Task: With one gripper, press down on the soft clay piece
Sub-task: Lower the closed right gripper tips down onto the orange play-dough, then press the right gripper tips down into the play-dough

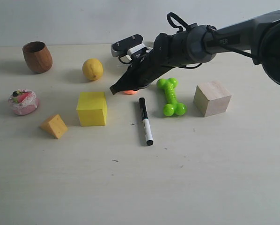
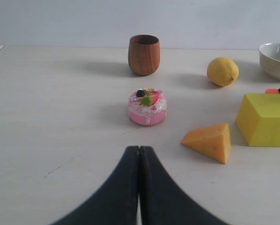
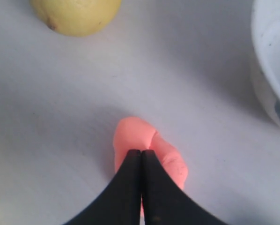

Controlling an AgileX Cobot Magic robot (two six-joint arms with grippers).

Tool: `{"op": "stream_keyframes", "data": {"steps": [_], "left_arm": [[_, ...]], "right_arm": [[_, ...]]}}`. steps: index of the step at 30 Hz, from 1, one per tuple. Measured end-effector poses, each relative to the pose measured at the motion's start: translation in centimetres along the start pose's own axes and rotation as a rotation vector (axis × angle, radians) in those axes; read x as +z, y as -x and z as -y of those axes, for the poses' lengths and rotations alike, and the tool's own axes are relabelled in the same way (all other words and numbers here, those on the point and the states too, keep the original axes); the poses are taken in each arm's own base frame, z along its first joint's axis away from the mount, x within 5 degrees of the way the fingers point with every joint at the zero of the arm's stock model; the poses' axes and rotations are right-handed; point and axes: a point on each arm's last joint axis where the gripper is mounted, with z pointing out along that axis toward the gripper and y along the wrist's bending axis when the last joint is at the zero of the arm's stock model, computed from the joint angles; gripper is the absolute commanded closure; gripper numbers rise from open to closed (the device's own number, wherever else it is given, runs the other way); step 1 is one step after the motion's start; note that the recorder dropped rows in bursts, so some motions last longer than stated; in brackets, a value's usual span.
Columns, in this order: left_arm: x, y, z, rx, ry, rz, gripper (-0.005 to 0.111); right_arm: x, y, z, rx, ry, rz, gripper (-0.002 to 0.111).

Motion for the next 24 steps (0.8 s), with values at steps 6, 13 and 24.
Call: {"op": "stream_keyframes", "data": {"steps": [6, 13, 24], "left_arm": [[0.0, 0.0, 0.0, 0.0, 0.0, 0.0, 0.107], [0.0, 0.0, 0.0, 0.0, 0.0, 0.0, 0.107], [0.0, 0.0, 0.0, 0.0, 0.0, 0.0, 0.107]], "right_arm": [[0.31, -0.22, 0.01, 0.003, 0.002, -0.007, 0.108], [0.61, -0.36, 0.01, 0.003, 0.005, -0.016, 0.108], [0.67, -0.44, 0.16, -0.01, -0.002, -0.021, 0.108]]}}
